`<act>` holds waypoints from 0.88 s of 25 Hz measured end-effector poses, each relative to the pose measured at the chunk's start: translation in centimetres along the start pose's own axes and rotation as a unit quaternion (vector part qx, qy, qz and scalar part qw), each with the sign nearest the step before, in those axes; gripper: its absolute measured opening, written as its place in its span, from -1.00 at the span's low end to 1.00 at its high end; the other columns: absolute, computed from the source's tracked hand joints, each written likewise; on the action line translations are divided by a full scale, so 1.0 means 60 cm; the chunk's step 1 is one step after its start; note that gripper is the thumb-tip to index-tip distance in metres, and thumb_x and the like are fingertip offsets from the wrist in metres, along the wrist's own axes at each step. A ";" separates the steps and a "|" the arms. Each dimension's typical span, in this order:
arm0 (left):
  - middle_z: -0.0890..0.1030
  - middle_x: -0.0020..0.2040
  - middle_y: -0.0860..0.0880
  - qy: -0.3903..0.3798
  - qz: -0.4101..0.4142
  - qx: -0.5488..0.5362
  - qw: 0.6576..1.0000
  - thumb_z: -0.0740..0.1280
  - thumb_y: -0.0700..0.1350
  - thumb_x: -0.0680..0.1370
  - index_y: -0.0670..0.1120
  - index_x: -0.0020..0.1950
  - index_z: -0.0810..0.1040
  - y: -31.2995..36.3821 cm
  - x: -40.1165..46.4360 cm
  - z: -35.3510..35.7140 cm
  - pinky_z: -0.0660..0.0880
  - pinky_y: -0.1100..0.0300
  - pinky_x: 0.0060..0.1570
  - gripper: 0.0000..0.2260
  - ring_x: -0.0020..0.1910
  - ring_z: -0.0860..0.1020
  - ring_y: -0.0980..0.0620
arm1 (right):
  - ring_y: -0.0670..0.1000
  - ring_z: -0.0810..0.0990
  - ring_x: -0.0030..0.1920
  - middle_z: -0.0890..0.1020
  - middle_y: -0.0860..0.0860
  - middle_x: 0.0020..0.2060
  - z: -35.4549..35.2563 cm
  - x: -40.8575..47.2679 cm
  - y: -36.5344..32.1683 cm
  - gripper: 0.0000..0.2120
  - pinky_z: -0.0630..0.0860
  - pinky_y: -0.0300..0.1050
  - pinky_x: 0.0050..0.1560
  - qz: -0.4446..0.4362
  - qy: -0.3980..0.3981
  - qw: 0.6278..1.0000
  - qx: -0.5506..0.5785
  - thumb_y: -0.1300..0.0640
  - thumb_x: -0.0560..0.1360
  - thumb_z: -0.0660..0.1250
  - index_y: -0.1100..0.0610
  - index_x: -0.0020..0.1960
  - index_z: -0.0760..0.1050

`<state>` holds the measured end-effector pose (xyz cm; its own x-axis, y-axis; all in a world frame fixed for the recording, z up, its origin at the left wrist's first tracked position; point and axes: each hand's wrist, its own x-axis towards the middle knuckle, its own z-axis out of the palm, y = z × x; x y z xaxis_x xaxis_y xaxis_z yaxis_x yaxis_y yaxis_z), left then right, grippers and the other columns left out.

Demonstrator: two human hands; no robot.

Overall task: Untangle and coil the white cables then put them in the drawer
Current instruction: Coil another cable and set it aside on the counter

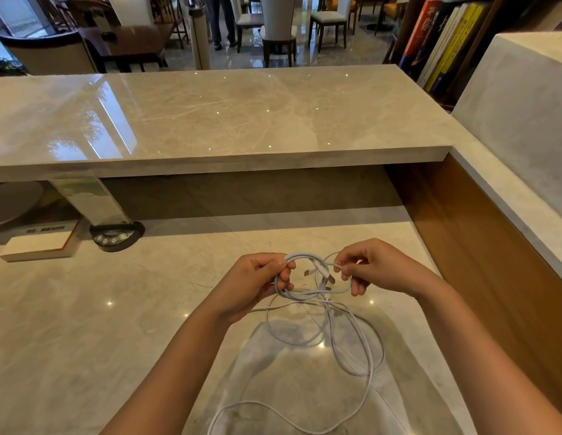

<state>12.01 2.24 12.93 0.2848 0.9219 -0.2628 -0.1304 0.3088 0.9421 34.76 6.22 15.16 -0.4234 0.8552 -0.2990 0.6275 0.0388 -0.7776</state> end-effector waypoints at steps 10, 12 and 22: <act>0.53 -0.41 -0.02 0.043 -0.081 -0.139 0.986 0.15 -0.26 0.59 -0.23 -0.13 0.57 -0.027 0.010 0.008 0.55 0.32 -0.34 -0.78 -0.48 0.48 0.16 | -0.13 0.57 -0.17 0.63 -0.06 -0.10 0.034 0.027 -0.033 -0.77 0.51 -0.21 -0.12 -0.085 0.060 0.992 -0.069 0.24 0.54 0.20 0.05 0.08 0.58; 0.53 -0.41 -0.02 0.057 -0.086 -0.141 0.985 0.16 -0.26 0.59 -0.23 -0.11 0.57 -0.028 0.008 0.009 0.54 0.32 -0.35 -0.79 -0.47 0.47 0.16 | -0.15 0.52 -0.22 0.61 -0.03 -0.02 0.035 0.025 -0.041 -0.72 0.51 -0.18 -0.14 -0.068 0.021 0.990 -0.121 0.16 0.50 0.24 -0.03 0.19 0.48; 0.55 -0.38 -0.02 0.063 -0.070 -0.058 0.994 0.17 -0.24 0.59 -0.20 -0.16 0.56 -0.019 -0.003 0.019 0.56 0.26 -0.33 -0.79 -0.42 0.52 0.13 | -0.03 0.62 -0.18 0.68 -0.02 -0.19 0.048 0.025 -0.032 -0.92 0.57 -0.02 -0.08 -0.052 0.016 0.998 -0.010 0.19 0.44 0.39 0.09 -0.06 0.59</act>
<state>13.20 1.45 12.16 0.1879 0.8873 -0.4211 -0.2086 0.4550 0.8657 31.04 5.96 14.59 -0.4662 0.8622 -0.1980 0.5939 0.1392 -0.7924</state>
